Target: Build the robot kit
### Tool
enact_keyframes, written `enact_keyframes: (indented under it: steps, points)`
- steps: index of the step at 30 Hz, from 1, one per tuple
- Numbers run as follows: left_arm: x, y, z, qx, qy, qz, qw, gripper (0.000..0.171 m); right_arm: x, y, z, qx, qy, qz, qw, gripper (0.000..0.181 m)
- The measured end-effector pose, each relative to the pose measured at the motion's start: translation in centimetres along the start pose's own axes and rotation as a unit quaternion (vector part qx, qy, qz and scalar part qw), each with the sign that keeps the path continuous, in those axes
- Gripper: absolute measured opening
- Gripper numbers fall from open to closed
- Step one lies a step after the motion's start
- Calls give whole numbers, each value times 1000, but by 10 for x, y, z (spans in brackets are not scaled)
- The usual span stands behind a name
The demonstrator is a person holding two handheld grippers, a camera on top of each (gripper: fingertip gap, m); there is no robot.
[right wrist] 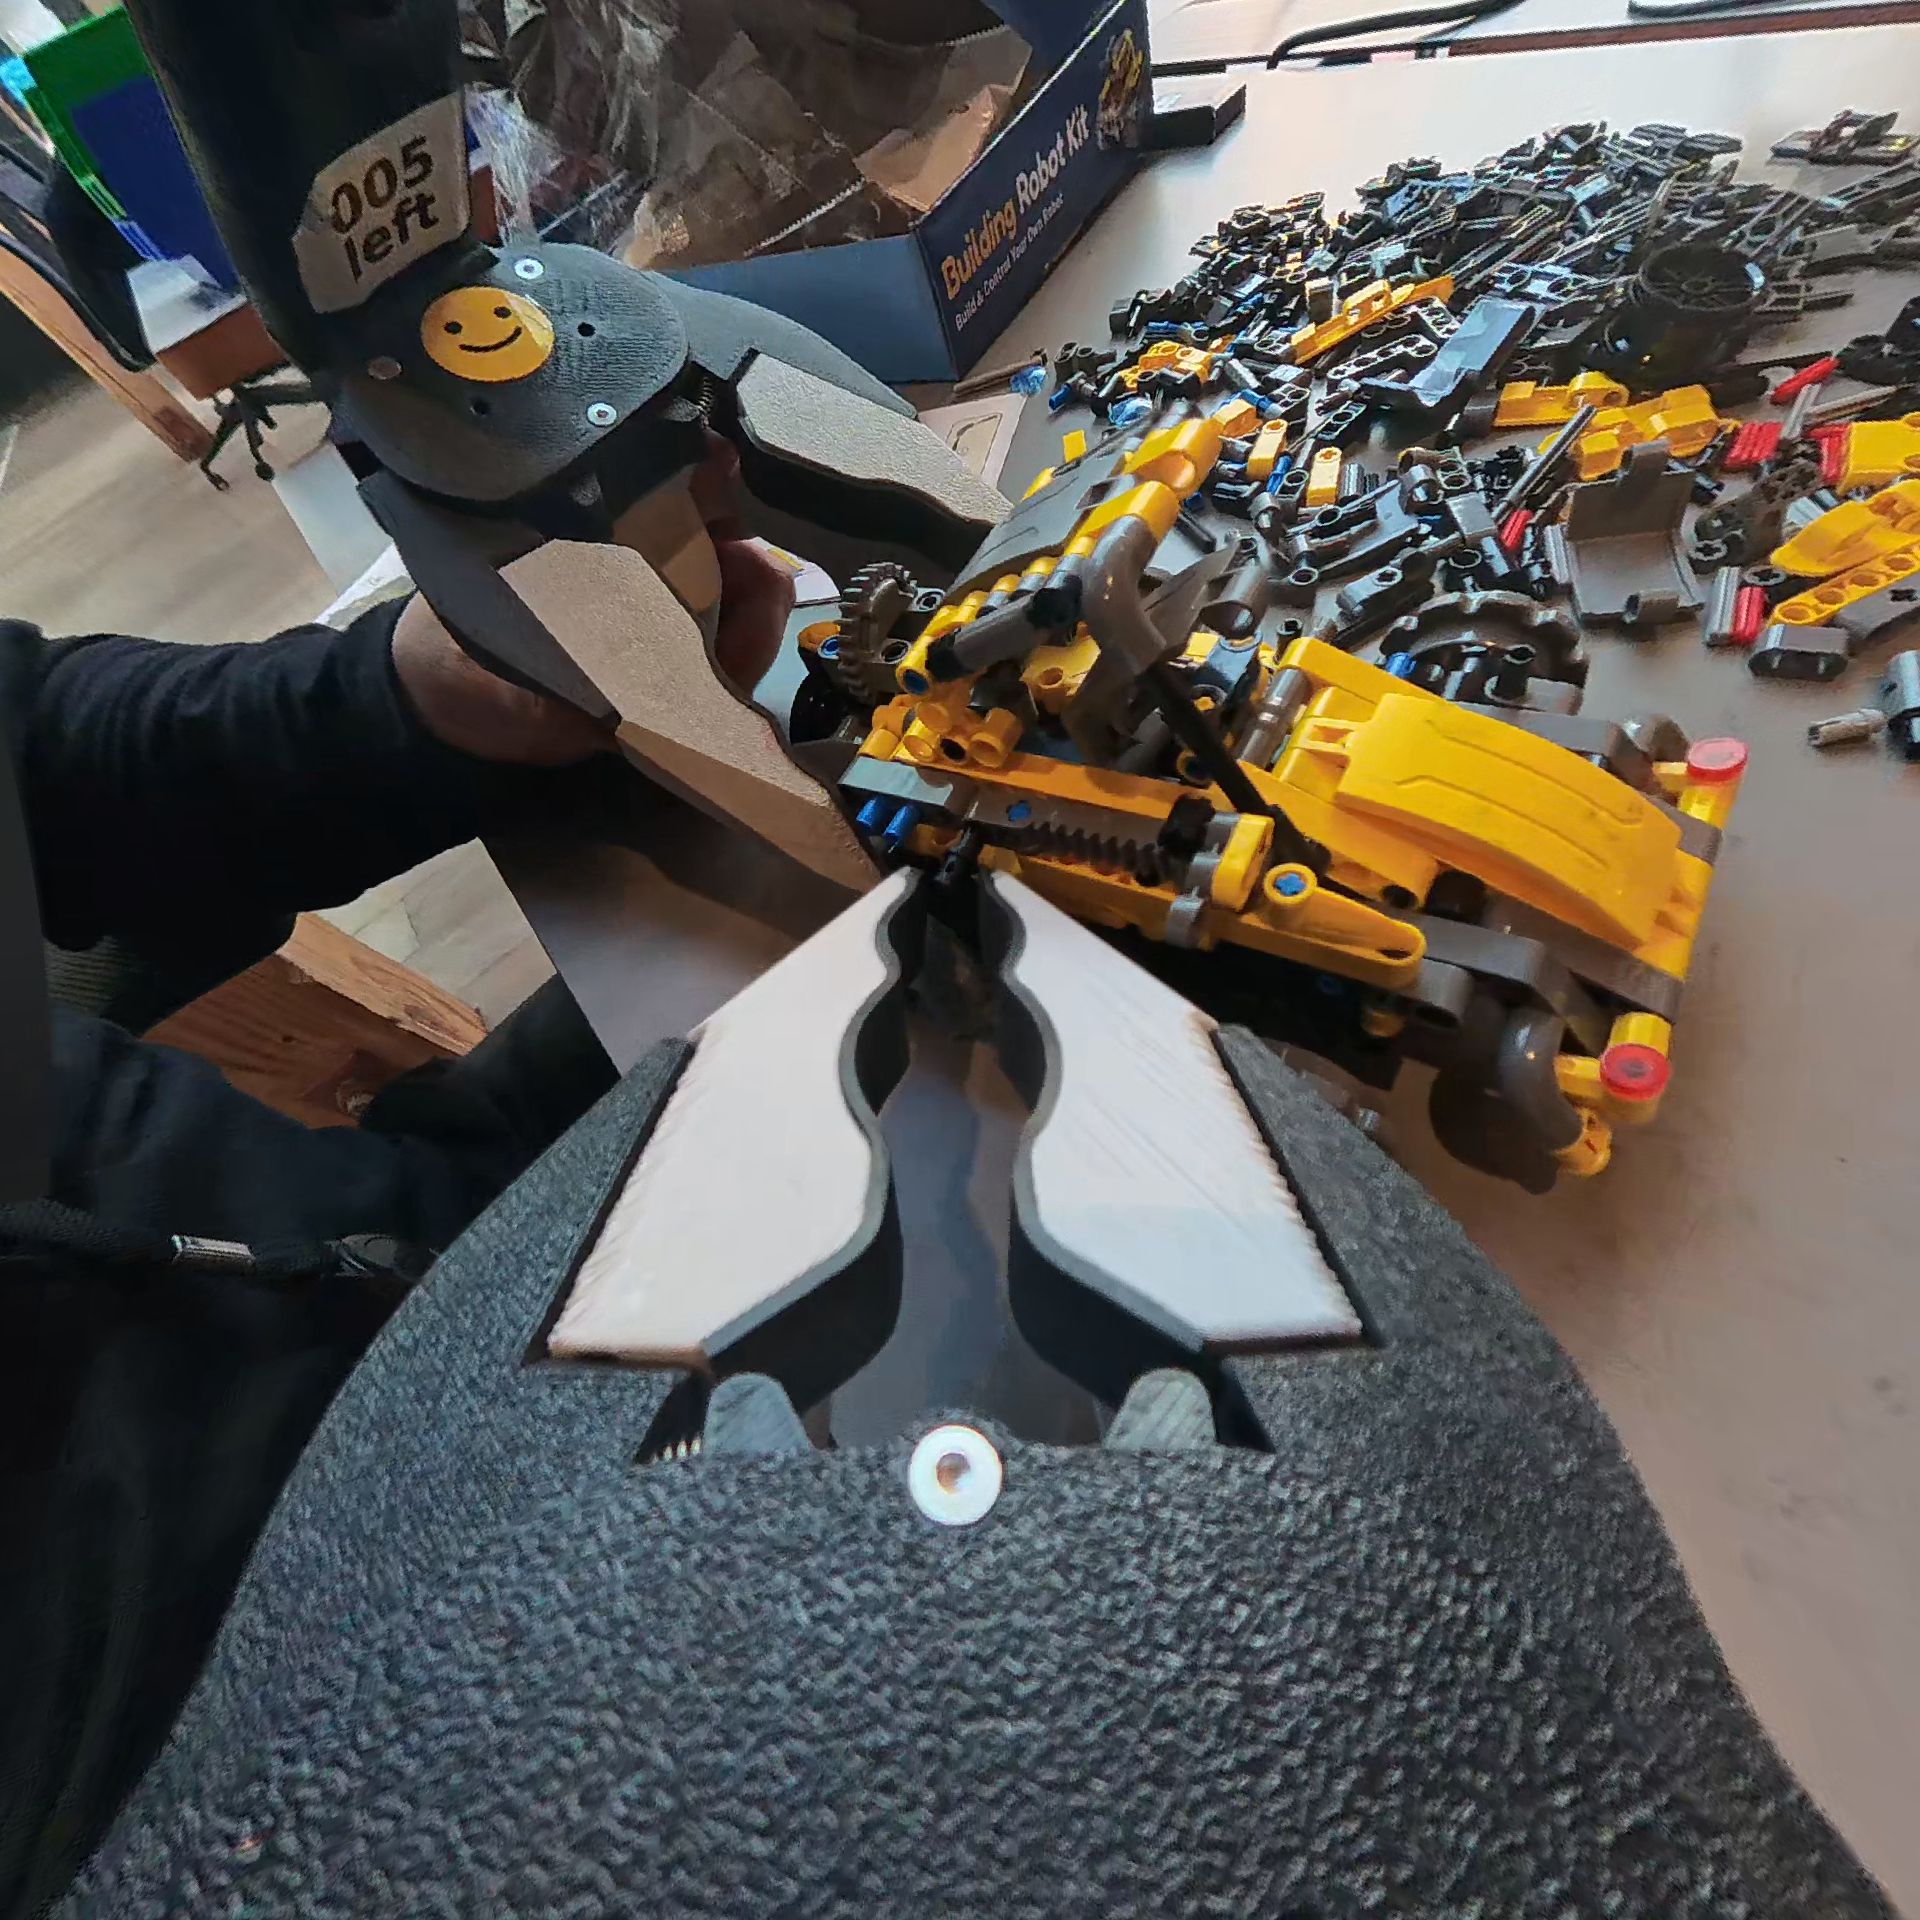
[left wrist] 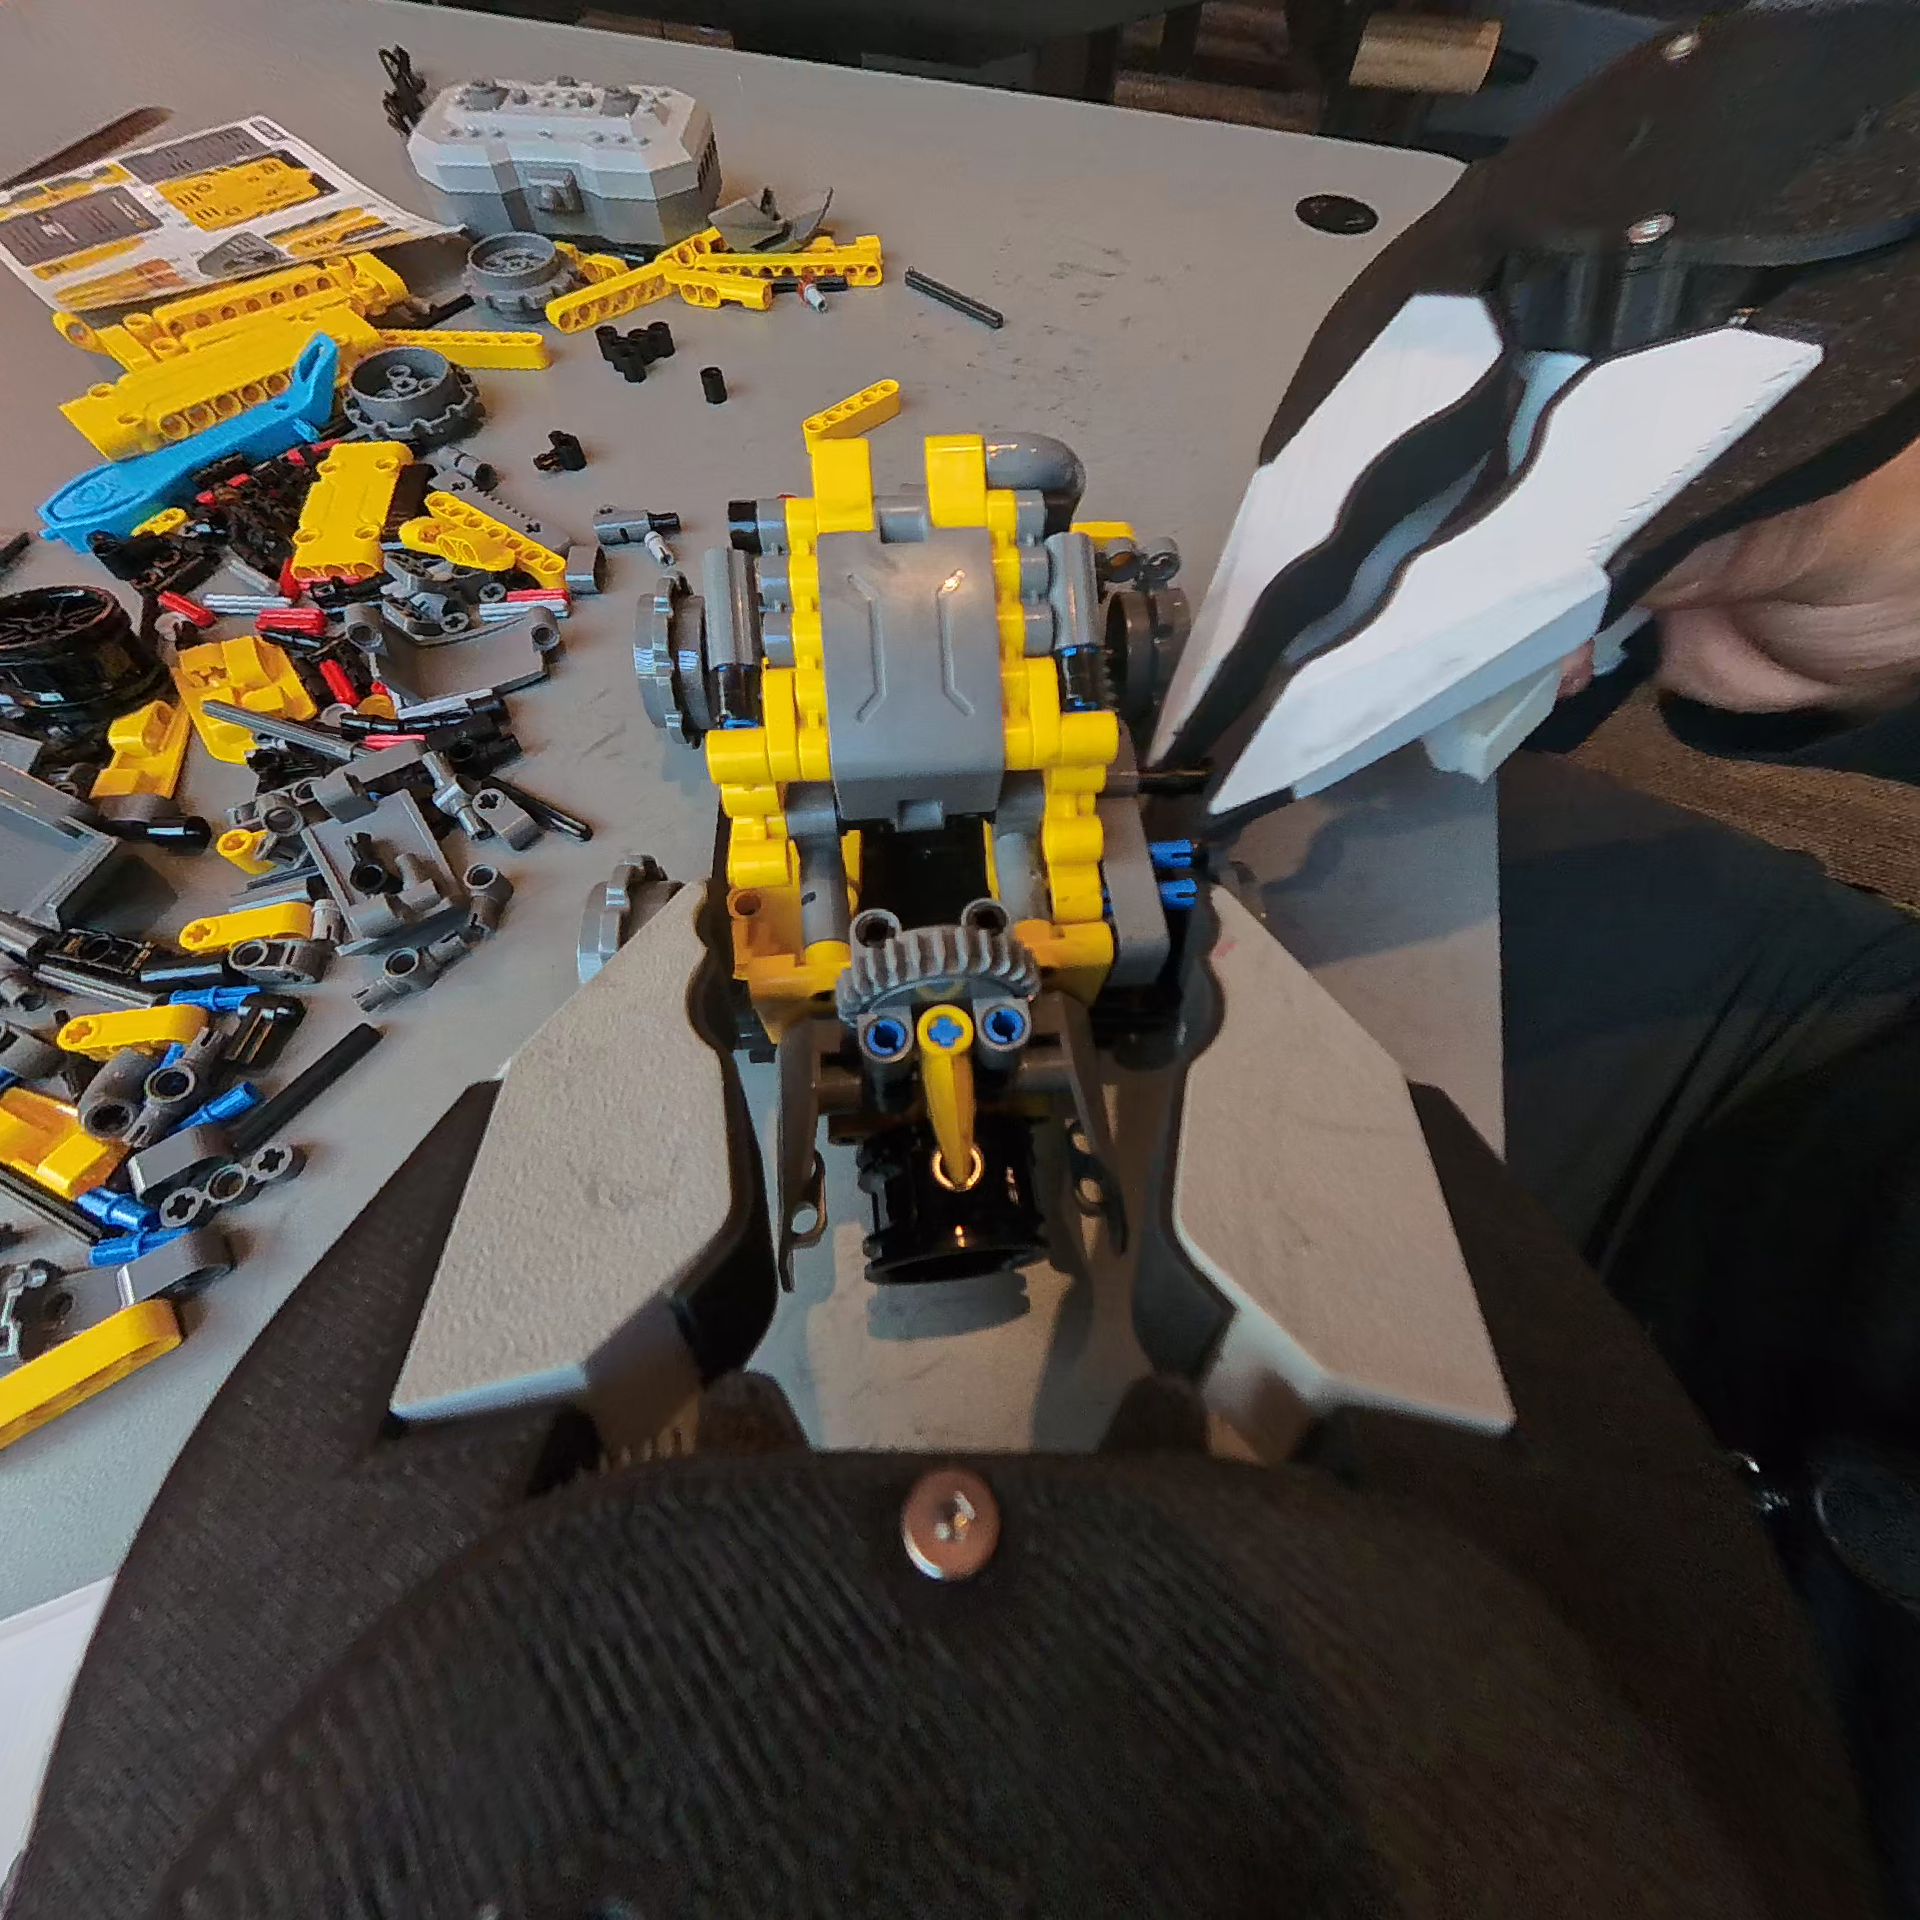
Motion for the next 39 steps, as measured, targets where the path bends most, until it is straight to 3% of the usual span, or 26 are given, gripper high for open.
enact_keyframes:
  steps: [4,10,16,25,28,30,32,34,36,39]
  points:
    - [0,0,0,1,0,-1,1000,85,1,0,-4,-28,-8,-31,999,17]
    - [0,-1,1,-11,0,-7,1000,85,10,-4,-13,-112,-59,-209,970,31]
    - [0,-1,1,-14,-1,-8,1000,85,10,-11,-2,-146,-150,-385,899,3]
    - [2,-3,4,-24,-6,2,1000,85,14,-7,-3,-134,-192,-404,884,3]
    - [2,-3,3,-24,-5,2,1000,85,19,-3,-3,-138,-195,-387,891,19]
    - [2,-3,3,-28,-4,2,1000,85,25,-1,-5,-170,-181,-406,880,35]
    - [2,-2,4,-33,-5,4,999,85,21,-4,-4,-158,-182,-422,874,29]
    - [2,-3,4,-38,-5,9,999,85,19,-5,-2,-129,-189,-413,881,20]
    - [2,-3,4,-47,-9,19,999,85,24,1,-3,-124,-189,-388,893,36]
    - [2,-4,4,-67,-9,31,997,85,23,0,-5,-99,-197,-382,897,32]
Point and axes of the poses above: each gripper's, where its closed fingertips meet, z out along the fingers, x out of its top, y = z × x across the jaws, the point moved 4 cm from there along -z, back along the fingers, and after that the axes turned 7 degrees about -y, right-handed, at the moved point
